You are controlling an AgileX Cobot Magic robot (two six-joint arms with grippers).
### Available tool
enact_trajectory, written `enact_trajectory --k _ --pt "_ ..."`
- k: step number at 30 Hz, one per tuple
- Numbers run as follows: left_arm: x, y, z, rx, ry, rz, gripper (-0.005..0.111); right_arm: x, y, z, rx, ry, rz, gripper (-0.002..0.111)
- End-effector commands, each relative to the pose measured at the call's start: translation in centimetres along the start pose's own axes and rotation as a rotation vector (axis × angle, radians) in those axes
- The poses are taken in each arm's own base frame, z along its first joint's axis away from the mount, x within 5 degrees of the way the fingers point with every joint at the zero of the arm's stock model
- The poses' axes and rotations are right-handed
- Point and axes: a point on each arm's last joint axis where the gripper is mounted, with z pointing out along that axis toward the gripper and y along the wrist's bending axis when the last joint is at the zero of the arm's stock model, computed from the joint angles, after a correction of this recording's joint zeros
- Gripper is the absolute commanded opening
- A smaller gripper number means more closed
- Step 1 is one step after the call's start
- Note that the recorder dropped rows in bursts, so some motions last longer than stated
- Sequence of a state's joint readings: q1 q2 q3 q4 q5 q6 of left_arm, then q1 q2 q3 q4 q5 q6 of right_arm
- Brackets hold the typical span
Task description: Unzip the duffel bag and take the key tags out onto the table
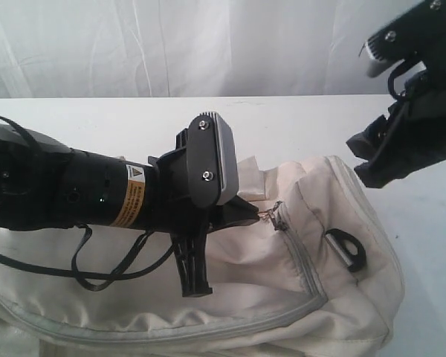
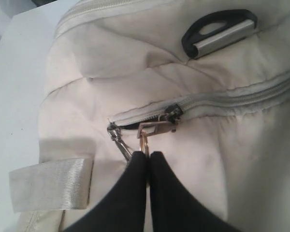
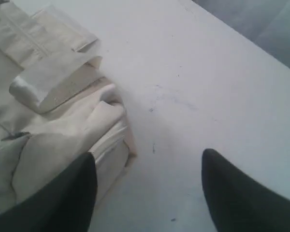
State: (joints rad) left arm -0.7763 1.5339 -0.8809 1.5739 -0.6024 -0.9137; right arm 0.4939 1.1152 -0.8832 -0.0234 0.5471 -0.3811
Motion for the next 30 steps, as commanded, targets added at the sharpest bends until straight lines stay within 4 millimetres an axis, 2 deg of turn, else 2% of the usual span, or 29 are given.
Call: enact_trajectory --k 1,4,6,11,13,19,22,28,30 --pt "-0.3 0.0 -0.2 -0.007 0.001 0.031 0.000 0.3 0.8 -0.3 -0.072 0.035 -0.267 0.053" --pt "-0.3 0.0 -0.2 -0.009 0.002 0.033 0.000 0.7 2.1 -0.5 -0.194 0.065 -0.494 0.050" --pt "-0.2 0.1 -0.2 -0.019 0.012 0.033 0.000 0.5 2.8 -0.6 -0.242 0.031 -0.546 0.048" --pt "0.0 0.3 -0.2 -0.034 0.028 0.032 0.000 -0.4 3.3 -0.6 -0.268 -0.061 -0.454 0.048" --pt "0.0 0.3 -0.2 -0.034 0.028 0.032 0.000 -0.3 3.3 -0.6 -0.269 -0.059 -0.474 0.050" --pt "0.0 0.3 -0.2 -0.033 0.026 0.032 0.000 -0.6 3.0 -0.1 -0.231 -0.083 -0.534 0.077" --pt "-0.1 0.3 -0.2 -0.031 0.025 0.032 0.000 -0.8 3.0 0.7 -0.219 -0.093 -0.516 0.078" --pt "-0.4 -0.1 -0.2 0.010 -0.019 0.032 0.000 -0.3 3.9 4.9 -0.327 -0.016 -0.405 0.078" --pt "-0.4 -0.1 -0.2 0.011 -0.019 0.030 0.000 -0.1 4.2 6.0 -0.348 0.003 -0.374 0.071"
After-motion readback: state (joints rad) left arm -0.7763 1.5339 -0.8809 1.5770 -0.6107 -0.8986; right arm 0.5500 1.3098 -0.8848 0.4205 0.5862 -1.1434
